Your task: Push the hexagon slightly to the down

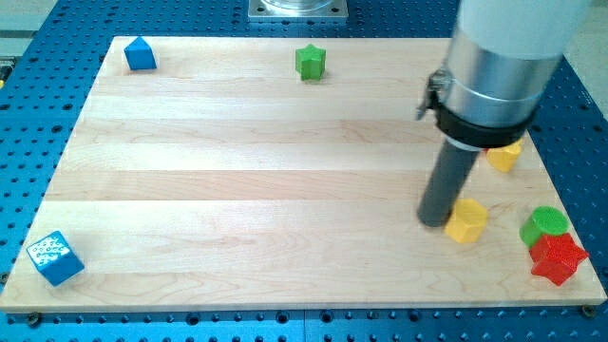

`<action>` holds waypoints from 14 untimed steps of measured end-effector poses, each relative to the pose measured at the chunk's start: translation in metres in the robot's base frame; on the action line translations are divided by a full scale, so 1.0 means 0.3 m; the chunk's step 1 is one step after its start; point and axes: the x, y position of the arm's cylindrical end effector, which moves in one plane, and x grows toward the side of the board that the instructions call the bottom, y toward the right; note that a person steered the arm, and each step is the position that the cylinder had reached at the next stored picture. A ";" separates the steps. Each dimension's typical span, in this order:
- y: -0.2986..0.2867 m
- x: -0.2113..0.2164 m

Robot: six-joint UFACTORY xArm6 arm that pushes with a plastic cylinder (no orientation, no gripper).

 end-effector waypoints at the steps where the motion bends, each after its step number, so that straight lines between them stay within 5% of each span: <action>1: 0.118 -0.040; 4: 0.101 -0.046; 6: 0.055 0.139; 9: 0.088 -0.149; 14: 0.188 0.036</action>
